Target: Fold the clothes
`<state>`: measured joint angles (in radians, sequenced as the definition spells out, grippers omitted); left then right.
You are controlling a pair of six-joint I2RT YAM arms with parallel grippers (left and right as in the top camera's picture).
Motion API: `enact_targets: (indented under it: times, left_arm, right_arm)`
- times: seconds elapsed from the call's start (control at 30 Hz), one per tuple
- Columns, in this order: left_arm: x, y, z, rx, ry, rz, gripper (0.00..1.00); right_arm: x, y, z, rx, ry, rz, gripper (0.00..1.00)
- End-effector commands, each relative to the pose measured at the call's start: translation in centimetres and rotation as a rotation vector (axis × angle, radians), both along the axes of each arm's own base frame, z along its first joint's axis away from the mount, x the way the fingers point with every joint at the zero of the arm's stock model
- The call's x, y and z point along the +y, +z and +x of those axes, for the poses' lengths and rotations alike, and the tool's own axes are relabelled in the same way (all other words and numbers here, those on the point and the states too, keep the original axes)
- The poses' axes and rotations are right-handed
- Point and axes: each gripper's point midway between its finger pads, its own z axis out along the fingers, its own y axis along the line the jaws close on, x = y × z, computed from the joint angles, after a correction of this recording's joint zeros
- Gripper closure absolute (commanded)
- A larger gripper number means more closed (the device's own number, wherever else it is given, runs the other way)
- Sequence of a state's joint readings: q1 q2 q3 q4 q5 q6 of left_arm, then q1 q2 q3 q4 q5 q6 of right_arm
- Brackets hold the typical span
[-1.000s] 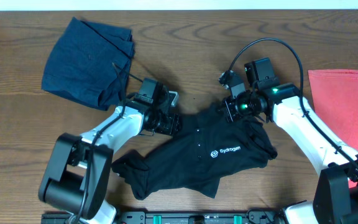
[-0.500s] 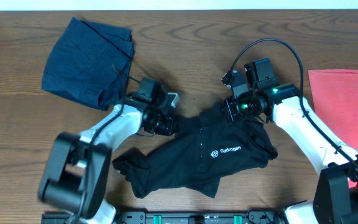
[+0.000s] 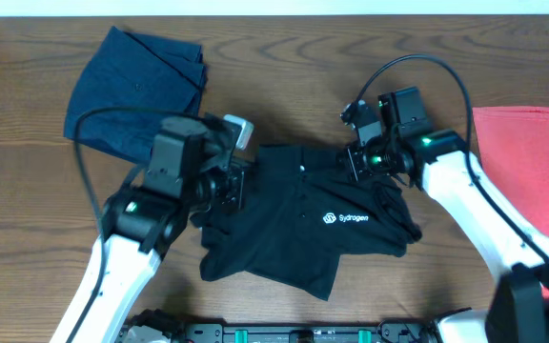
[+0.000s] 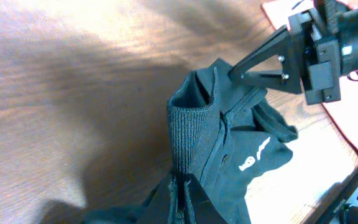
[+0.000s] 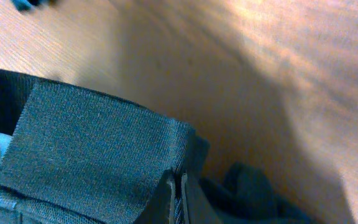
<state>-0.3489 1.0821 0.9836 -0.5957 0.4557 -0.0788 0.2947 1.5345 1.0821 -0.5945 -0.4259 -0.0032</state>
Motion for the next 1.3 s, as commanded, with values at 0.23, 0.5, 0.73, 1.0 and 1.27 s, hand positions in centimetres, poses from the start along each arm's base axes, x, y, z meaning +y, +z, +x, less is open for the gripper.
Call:
enact_targets:
  times: [0.23, 0.5, 0.73, 1.0, 1.27]
  left_arm:
    - [1.5, 11.7, -1.4, -0.269, 0.046, -0.069, 0.94]
    - [2.7, 26.9, -4.7, -0.592, 0.042, -0.179, 0.94]
    - [5.1, 37.9, -11.7, -0.875, 0.033, -0.253, 0.94]
    - [5.2, 34.9, -11.9, -0.749, 0.016, -0.174, 0.94]
    - [-0.5, 24.2, -5.4, -0.314, -0.199, -0.110, 0.75]
  right_arm:
    - [-3.0, 13.0, -1.1, -0.352, -0.123, 0.098, 0.99]
    - [-5.6, 26.0, -5.2, -0.722, -0.197, 0.153, 0.99]
    - [-7.0, 34.7, -10.2, -0.913, -0.210, 0.213, 0.99]
    - [-7.3, 34.9, -10.9, -0.879, -0.208, 0.189, 0.99]
    - [-4.6, 32.6, -7.2, -0.783, -0.106, 0.205, 0.99]
